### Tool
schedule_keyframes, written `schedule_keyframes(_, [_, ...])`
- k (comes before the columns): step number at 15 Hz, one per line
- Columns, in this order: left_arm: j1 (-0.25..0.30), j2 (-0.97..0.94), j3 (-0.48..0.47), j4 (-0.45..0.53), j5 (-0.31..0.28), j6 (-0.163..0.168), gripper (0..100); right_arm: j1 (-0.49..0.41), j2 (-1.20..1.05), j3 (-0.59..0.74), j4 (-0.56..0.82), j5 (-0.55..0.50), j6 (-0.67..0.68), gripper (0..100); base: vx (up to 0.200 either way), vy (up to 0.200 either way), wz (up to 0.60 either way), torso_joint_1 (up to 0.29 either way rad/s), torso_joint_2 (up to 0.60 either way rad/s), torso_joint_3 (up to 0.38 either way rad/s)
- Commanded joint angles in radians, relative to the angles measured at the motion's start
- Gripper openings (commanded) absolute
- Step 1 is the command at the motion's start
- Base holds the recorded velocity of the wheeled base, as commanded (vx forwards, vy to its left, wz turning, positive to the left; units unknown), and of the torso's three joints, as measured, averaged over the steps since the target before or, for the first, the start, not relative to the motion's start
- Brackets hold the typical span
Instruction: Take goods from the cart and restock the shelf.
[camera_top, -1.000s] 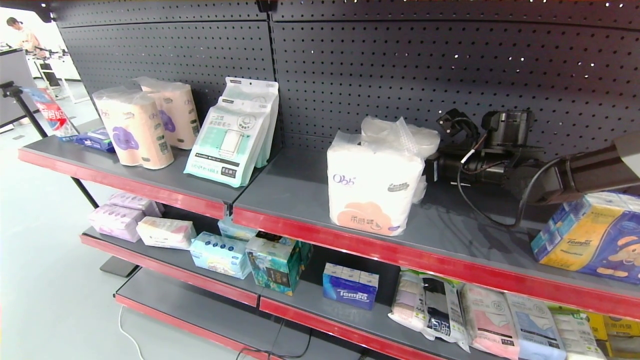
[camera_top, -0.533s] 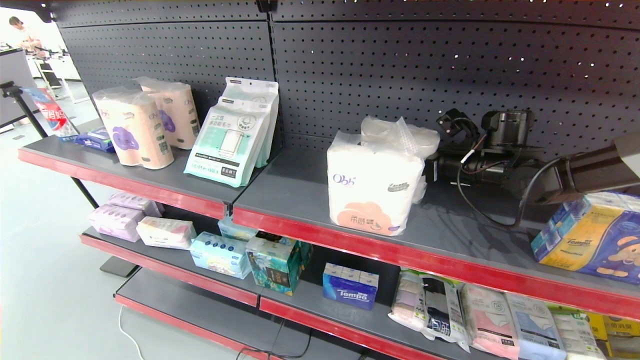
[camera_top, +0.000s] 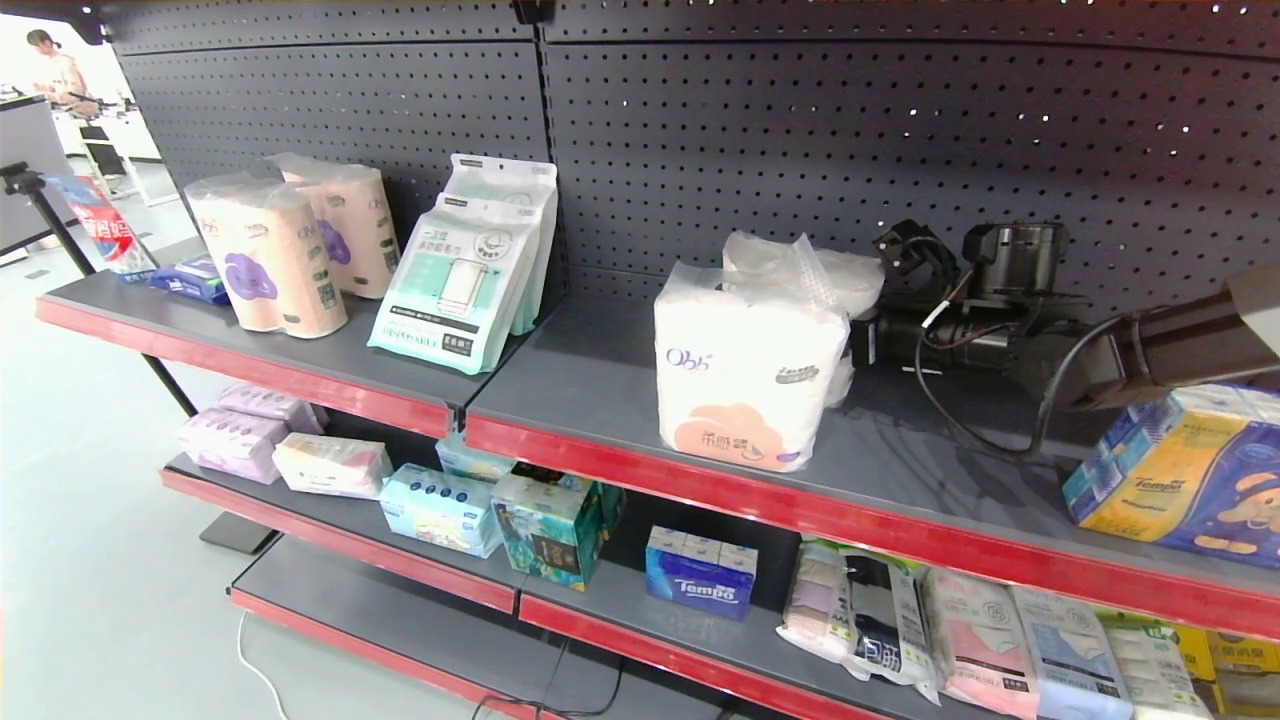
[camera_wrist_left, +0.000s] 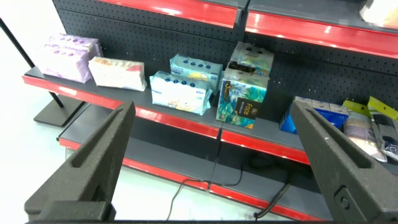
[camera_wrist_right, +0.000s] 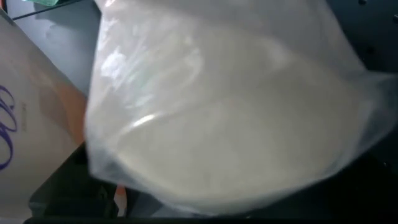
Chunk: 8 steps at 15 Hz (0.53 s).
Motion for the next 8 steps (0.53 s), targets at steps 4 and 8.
schedule_keyframes(4, [0.0,0.002,0.0,0.0,0.0,-0.001,100,-0.004,-0.055,0.018,-0.002,0.001,-0.003,100,0.0,0.0,0.0,0.0,0.0,0.0])
schedule_keyframes(8, [0.0,0.002,0.0,0.0,0.0,-0.001,100,-0.009,-0.121,0.084,-0.002,0.0,-0.003,100,0.0,0.0,0.0,0.0,0.0,0.0])
